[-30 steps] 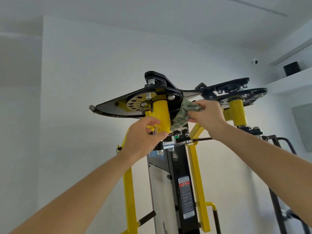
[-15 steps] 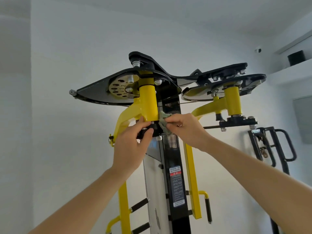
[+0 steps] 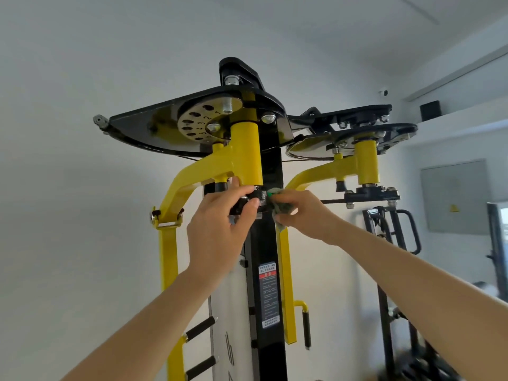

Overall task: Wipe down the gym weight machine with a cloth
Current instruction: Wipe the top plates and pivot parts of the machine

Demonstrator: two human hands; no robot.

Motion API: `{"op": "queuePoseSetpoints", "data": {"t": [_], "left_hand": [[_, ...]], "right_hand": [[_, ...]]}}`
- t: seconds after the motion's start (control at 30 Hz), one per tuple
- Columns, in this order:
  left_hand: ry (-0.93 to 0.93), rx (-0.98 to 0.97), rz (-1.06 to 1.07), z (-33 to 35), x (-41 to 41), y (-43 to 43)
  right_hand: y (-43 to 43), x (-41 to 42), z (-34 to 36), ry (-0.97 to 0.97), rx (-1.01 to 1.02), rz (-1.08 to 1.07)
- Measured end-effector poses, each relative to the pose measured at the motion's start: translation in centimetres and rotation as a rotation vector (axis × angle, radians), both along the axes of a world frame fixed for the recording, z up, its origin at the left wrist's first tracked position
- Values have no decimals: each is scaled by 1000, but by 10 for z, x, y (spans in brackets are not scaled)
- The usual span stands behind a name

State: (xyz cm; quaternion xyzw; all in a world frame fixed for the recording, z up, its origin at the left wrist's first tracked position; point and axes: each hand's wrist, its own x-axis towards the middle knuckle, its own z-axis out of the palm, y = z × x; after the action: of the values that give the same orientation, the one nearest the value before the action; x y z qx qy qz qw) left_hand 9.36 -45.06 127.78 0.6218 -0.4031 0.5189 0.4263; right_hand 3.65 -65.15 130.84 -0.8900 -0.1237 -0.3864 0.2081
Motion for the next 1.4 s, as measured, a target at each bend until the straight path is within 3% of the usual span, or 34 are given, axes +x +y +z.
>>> {"op": "queuePoseSetpoints", "data": {"t": [0.1, 0.47, 0.7, 0.9, 1.0, 1.1, 1.2, 1.4], "left_hand": [[-8, -12, -9, -2, 0, -2], [-89, -30, 19, -2, -1, 0], [56, -79, -2, -7, -6, -7], [132, -88, 14, -5, -27, -9], [160, -74, 74, -4, -37, -10], [179, -45, 167, -2, -46, -9], [222, -30, 286, 0, -51, -8], [51, 62, 700, 8, -70, -20]], "right_hand": [[0, 6, 1, 45, -7, 7], [-52, 33, 19, 202, -297, -295], [-57, 26, 31, 211, -232, 81], [-47, 32, 37, 34, -318, 287], [-58, 45, 34, 19, -393, 272], [-81, 66, 33, -29, -488, 43], [-108, 74, 31, 35, -542, -43], [-134, 72, 32, 106, -460, 60]]}}
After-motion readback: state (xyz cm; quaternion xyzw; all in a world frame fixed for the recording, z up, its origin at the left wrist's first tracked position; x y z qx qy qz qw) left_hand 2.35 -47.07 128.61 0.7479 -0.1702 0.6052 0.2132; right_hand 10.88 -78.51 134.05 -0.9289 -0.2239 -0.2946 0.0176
